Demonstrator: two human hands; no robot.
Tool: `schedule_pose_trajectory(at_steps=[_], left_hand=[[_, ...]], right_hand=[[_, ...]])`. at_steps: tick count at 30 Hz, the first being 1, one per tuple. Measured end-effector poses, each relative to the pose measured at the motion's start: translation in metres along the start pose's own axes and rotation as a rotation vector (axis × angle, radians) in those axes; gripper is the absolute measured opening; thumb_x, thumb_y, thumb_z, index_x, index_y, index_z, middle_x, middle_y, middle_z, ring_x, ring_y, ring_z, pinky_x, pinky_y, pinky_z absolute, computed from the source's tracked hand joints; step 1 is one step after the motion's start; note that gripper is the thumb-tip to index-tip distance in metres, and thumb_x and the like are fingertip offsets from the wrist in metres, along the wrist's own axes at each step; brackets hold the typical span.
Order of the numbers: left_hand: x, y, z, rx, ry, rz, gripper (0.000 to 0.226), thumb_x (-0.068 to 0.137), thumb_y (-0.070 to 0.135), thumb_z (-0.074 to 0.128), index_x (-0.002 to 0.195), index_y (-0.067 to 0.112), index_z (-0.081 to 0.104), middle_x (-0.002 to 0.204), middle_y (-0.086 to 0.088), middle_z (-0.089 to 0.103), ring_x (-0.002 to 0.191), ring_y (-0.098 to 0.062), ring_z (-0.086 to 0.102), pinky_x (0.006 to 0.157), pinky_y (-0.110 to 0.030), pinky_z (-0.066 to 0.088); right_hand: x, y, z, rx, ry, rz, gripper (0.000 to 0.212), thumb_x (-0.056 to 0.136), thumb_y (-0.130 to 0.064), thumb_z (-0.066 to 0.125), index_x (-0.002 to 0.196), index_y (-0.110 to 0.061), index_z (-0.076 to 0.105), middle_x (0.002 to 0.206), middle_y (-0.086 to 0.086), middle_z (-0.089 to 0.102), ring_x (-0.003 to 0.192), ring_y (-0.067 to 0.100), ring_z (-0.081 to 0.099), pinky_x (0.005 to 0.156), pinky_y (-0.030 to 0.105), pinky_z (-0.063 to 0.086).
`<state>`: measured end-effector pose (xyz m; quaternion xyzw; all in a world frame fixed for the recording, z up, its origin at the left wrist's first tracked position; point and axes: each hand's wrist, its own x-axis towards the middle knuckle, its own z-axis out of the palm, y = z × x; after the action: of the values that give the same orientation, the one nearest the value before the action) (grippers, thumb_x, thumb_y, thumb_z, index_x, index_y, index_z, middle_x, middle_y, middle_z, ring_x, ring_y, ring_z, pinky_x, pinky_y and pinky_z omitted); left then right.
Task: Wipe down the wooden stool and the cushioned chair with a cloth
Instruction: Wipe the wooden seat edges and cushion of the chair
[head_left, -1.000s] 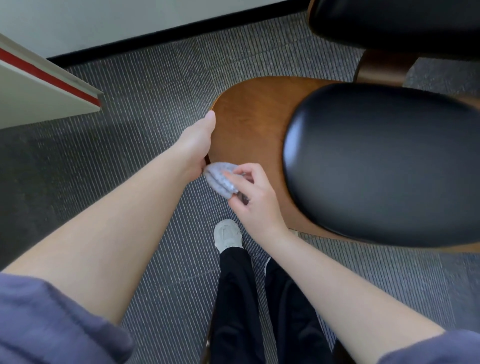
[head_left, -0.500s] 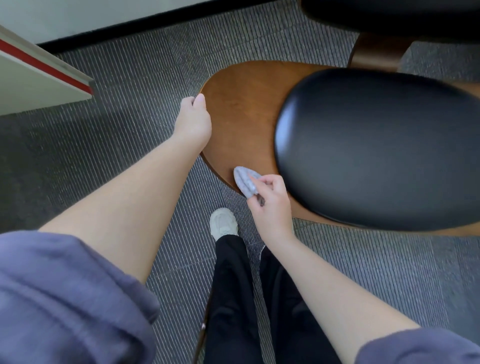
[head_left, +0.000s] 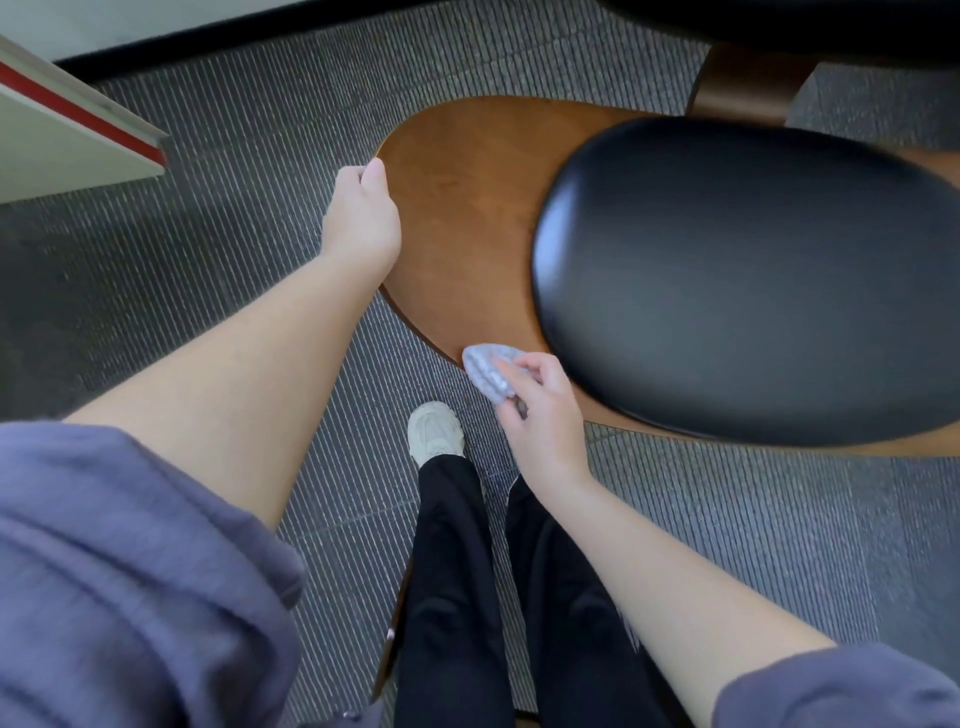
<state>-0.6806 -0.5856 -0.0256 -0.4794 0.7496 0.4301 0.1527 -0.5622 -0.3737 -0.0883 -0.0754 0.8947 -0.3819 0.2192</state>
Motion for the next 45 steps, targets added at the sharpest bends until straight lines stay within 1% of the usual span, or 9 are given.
schedule_pose_trajectory(at_steps=[3,14,20,24,28,32,37,42,45], left_hand=[[-0.001,0.001,-0.001,0.006,-0.003,0.003,0.045,0.106,0.035,0.019,0.137,0.013,0.042,0.11,0.003,0.045,0.095,-0.013,0.043,0.081,-0.027,0.029],[0.003,0.002,0.002,0.031,0.007,-0.019,0.046,0.107,0.036,0.018,0.14,0.013,0.04,0.112,0.004,0.04,0.1,-0.013,0.039,0.084,-0.027,0.027],[0.009,-0.001,0.004,0.053,0.02,-0.019,0.047,0.107,0.034,0.017,0.142,0.012,0.039,0.116,0.002,0.043,0.101,-0.015,0.04,0.086,-0.028,0.027],[0.012,0.002,0.001,0.052,-0.021,-0.042,0.049,0.106,0.035,0.016,0.145,0.013,0.035,0.137,-0.004,0.046,0.109,-0.018,0.043,0.092,-0.032,0.029],[0.018,0.0,0.0,-0.001,-0.033,-0.093,0.05,0.103,0.035,0.018,0.14,0.011,0.042,0.127,-0.006,0.053,0.1,-0.018,0.051,0.098,-0.036,0.038],[0.015,-0.001,-0.01,-0.156,-0.13,-0.211,0.056,0.101,0.046,0.023,0.146,0.017,0.038,0.137,-0.006,0.053,0.12,-0.029,0.054,0.102,-0.052,0.044],[0.015,0.004,-0.018,-0.21,-0.227,-0.284,0.052,0.102,0.049,0.026,0.139,0.018,0.046,0.126,-0.004,0.06,0.109,-0.027,0.06,0.091,-0.05,0.052],[0.019,0.006,-0.03,-0.226,-0.338,-0.333,0.055,0.101,0.052,0.031,0.141,0.017,0.044,0.133,-0.007,0.057,0.117,-0.032,0.056,0.098,-0.057,0.046],[0.026,0.006,-0.037,-0.216,-0.458,-0.367,0.06,0.098,0.056,0.033,0.146,0.019,0.038,0.144,-0.004,0.049,0.129,-0.03,0.048,0.105,-0.061,0.038]], right_hand=[[-0.023,0.027,-0.015,-0.082,-0.002,0.059,0.038,0.083,-0.001,0.063,0.118,-0.015,0.067,0.115,0.001,0.054,0.105,0.025,0.054,0.086,0.04,0.051],[-0.03,0.046,-0.031,-0.158,0.068,0.321,0.036,0.086,0.002,0.059,0.116,-0.015,0.066,0.114,-0.004,0.053,0.11,0.019,0.048,0.083,0.027,0.044],[0.009,0.004,-0.008,-0.049,0.094,0.22,0.036,0.085,0.001,0.061,0.118,-0.014,0.067,0.116,0.001,0.056,0.111,0.019,0.048,0.09,0.028,0.044],[-0.005,0.018,-0.021,-0.072,0.055,0.229,0.035,0.084,0.0,0.061,0.116,-0.015,0.068,0.113,-0.001,0.056,0.107,0.021,0.052,0.086,0.034,0.048],[0.015,-0.001,-0.014,-0.016,0.045,0.205,0.027,0.082,-0.002,0.06,0.105,-0.01,0.07,0.107,0.001,0.056,0.1,0.024,0.055,0.085,0.036,0.049],[0.01,-0.025,-0.001,0.084,-0.06,0.088,0.032,0.083,0.0,0.061,0.111,-0.013,0.069,0.104,-0.004,0.052,0.092,0.02,0.055,0.08,0.026,0.045],[0.023,-0.035,-0.004,0.028,0.052,0.321,0.024,0.086,-0.004,0.059,0.106,-0.012,0.07,0.101,-0.004,0.047,0.088,0.021,0.055,0.079,0.029,0.046],[0.044,-0.089,0.013,0.162,0.001,0.118,0.032,0.085,0.0,0.06,0.112,-0.014,0.069,0.103,-0.004,0.051,0.087,0.017,0.054,0.074,0.021,0.044],[0.043,-0.085,0.008,0.117,0.031,0.178,0.032,0.084,0.002,0.06,0.11,-0.012,0.07,0.102,-0.006,0.052,0.083,0.011,0.05,0.072,0.017,0.037]])
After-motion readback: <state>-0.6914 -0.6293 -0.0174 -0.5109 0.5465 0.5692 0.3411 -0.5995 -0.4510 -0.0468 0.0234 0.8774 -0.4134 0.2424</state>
